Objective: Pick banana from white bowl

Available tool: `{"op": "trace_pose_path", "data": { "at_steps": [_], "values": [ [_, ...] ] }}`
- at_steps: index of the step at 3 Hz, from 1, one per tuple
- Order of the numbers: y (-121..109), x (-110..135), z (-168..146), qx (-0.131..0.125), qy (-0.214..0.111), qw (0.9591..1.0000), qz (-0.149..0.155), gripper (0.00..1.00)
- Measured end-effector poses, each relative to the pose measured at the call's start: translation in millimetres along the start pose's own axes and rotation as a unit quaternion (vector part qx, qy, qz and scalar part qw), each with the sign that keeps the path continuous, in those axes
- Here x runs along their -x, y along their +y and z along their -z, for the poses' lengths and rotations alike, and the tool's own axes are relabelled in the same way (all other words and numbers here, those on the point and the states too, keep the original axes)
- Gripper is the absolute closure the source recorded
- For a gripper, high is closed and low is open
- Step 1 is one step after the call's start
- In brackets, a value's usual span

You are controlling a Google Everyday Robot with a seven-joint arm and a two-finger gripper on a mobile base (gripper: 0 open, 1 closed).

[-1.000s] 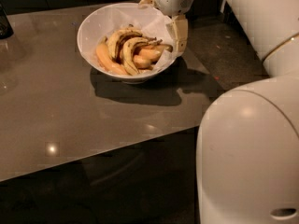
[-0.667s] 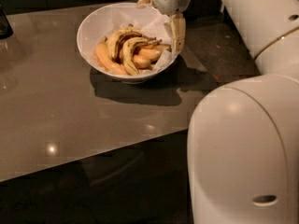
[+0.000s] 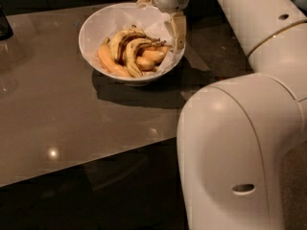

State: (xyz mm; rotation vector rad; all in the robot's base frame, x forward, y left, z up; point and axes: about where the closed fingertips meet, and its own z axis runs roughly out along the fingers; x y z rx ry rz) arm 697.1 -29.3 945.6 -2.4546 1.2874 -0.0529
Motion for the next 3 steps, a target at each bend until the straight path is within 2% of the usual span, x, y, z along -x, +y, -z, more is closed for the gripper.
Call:
{"op": "trace_pose_path", "data": {
  "at_steps": [1,2,3],
  "values": [
    [-5.6,2.6,-2.6,0.002,-0.001,1.0000,0.005,0.15],
    [-9.0,3.1,-5.9,0.003,-0.004,1.0000,0.005,0.22],
    [-10.2,3.4,-11.3,0.007,-0.008,0.9999,0.004,0.22]
  ]
}}
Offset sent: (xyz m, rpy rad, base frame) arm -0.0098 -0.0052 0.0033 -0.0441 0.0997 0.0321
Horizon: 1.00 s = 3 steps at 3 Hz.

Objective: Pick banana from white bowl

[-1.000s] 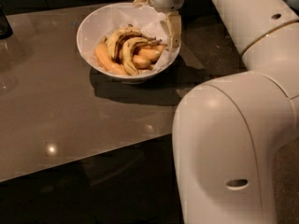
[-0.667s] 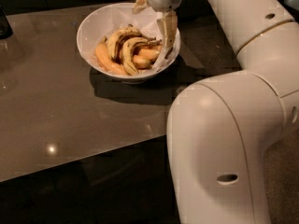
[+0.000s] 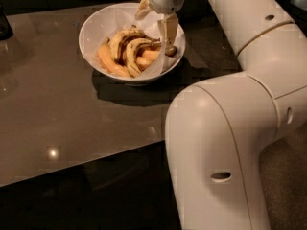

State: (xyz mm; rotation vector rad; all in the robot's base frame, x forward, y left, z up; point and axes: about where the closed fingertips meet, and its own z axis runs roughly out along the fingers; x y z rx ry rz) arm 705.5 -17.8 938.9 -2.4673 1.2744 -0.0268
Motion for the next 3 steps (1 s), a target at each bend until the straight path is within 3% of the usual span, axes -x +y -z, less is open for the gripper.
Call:
{"op": "trace_pose_path", "data": {
  "at_steps": [1,3],
  "values": [
    [-1,0,-6,0.006,-0.002,1.0000,0.001,0.26],
    [12,-20,15,-0.009,0.010,0.9996,-0.025,0.27]
  ]
}}
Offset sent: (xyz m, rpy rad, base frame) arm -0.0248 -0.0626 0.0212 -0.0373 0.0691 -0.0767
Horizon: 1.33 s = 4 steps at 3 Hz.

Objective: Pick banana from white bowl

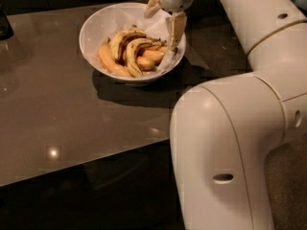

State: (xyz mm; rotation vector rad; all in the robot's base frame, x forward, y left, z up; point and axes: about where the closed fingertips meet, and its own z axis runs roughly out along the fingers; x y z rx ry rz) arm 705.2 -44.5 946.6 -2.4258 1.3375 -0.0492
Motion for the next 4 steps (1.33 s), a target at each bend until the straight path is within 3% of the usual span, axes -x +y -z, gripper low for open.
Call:
{"op": "trace_pose_path", "data": {
  "at_steps": [2,4],
  "values": [
    [2,-2,3,0.001,0.004,1.0000,-0.001,0.28],
    [-8,14,2,0.005,0.001,0.9997,0.023,0.29]
  ]
}}
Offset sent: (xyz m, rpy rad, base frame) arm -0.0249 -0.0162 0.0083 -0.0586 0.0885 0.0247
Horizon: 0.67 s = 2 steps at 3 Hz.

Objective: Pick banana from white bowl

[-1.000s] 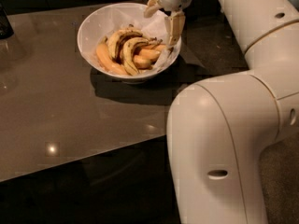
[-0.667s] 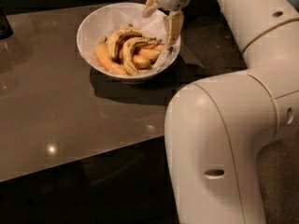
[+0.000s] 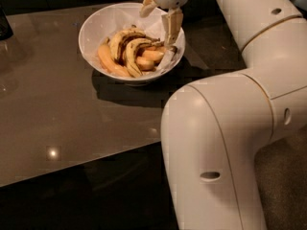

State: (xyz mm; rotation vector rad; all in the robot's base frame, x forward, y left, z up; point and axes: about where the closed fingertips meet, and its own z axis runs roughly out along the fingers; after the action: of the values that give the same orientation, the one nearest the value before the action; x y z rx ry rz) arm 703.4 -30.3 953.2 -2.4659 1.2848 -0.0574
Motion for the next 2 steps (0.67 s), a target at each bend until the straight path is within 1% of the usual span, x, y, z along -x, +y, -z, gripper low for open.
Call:
{"op": "trace_pose_path", "data": {
  "at_steps": [1,2],
  "values": [
    [-4.9,12.4,1.6,0.001,-0.003,0.9999,0.011,0.33],
    [-6.2,21.2,0.8,0.004,-0.006,0.9999,0.016,0.40]
  ]
}}
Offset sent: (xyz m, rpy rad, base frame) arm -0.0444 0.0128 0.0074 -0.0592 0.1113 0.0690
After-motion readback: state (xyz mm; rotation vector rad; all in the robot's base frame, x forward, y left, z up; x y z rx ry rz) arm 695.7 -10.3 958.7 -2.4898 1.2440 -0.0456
